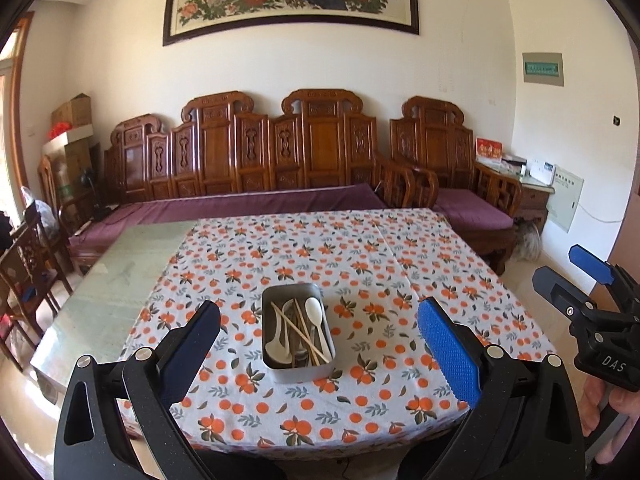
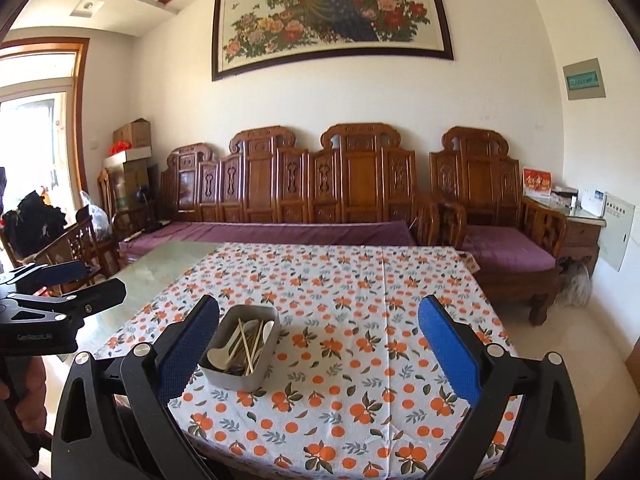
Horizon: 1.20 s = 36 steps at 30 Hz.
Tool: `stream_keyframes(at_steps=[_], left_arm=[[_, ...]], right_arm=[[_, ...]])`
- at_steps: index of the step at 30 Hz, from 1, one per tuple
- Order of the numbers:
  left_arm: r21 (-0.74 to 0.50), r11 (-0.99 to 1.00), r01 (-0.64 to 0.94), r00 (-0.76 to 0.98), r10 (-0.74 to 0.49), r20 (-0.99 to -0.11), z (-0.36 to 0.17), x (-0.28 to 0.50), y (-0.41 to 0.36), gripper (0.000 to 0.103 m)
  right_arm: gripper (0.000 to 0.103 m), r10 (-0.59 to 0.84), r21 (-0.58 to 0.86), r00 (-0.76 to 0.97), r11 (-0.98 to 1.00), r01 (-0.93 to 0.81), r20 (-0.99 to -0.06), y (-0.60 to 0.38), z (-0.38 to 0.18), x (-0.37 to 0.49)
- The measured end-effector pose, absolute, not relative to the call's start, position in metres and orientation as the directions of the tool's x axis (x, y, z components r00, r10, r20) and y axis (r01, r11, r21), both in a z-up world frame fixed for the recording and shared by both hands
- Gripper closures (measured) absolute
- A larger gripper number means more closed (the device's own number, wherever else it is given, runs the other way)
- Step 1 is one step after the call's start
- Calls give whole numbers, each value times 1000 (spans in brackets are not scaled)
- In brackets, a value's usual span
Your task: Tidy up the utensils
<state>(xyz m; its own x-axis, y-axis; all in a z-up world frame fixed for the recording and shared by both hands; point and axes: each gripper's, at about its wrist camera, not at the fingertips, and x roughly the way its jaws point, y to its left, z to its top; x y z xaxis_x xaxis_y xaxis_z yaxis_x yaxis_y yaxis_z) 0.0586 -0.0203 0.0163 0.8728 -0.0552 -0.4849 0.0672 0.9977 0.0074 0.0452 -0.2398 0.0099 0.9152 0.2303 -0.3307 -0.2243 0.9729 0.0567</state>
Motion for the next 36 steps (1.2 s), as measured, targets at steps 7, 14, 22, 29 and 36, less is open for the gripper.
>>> stream_keyframes(at_steps=[7, 14, 22, 29, 36], left_arm=[[-6, 998, 62, 882, -58, -468, 19, 54, -19, 8], [-2, 998, 60, 884, -54, -464, 19, 52, -20, 8], [-4, 998, 59, 885, -54, -462, 18, 51, -21, 8], [-7, 998, 59, 886, -55, -461, 19, 51, -21, 8], [-8, 998, 58, 886, -55, -460, 18, 51, -21, 8]], right_arm=[[3, 218, 56, 924, 976, -211, -315, -242, 16, 40], [3, 215, 57, 924, 977, -207, -317, -244, 14, 41], [3, 214, 59, 924, 977, -206, -316, -244, 14, 41], [3, 213, 59, 924, 977, -205, -318, -243, 12, 41], [3, 215, 60, 923, 977, -206, -319, -243, 10, 41]])
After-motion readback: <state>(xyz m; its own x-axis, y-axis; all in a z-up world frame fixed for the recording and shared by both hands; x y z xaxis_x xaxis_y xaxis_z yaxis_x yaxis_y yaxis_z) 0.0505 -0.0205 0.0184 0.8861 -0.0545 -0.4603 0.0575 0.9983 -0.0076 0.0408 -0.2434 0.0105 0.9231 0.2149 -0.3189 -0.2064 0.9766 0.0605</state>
